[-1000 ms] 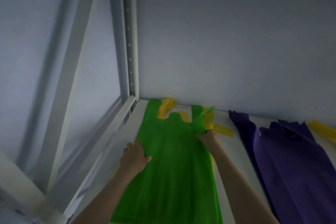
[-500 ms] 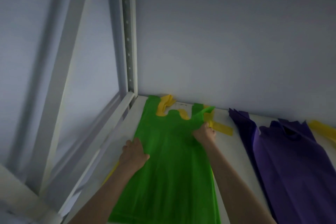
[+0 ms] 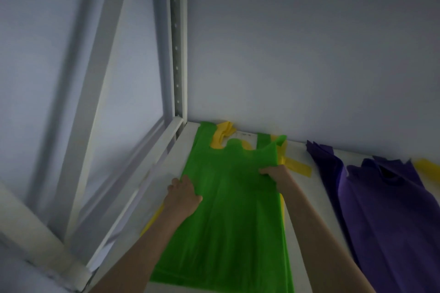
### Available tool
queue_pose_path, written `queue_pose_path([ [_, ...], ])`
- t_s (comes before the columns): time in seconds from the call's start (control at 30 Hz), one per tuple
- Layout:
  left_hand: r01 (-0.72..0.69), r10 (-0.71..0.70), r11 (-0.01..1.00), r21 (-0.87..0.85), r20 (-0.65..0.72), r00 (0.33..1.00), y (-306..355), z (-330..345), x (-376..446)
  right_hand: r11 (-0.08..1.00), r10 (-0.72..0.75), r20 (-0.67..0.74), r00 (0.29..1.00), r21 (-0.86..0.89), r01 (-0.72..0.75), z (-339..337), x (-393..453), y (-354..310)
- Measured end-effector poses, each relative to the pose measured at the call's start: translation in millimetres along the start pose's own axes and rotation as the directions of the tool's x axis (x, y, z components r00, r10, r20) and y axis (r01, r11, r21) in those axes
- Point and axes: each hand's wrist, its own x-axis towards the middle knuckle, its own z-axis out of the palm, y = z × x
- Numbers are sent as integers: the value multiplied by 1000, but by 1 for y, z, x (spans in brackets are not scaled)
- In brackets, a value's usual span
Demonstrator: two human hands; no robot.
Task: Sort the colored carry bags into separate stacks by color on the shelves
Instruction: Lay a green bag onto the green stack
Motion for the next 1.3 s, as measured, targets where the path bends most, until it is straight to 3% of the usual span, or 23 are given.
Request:
queue_pose_path([
  [0.13,40,-38,999,34,-63,997,0,1,-3,999,-35,-51,998,17,36,-1,-24,-11],
  [0.4,61,-57,996,61,-69,996,2,1,-5,983,8,-181,983,-178,-41,-17,-19,-7],
  [0.67,44,-42,999,25,-43,998,4,4,-8,974,3,-126,992,-226,-32,-23,-16,-2],
  [0.83,-18,21,999,42,-62,998,9,7,-7,983,-10,-110,994,-185,-10,-28,-15,3],
  [1.07,-223,224,974,27,-26,974,12,14,-10,973,-37,-97,995,-229,14,-26,-18,4],
  [1.3,-261,261,964,-48,-1,965,10,17,-15,966,-37,-119,992,-259,5,-25,-24,4],
])
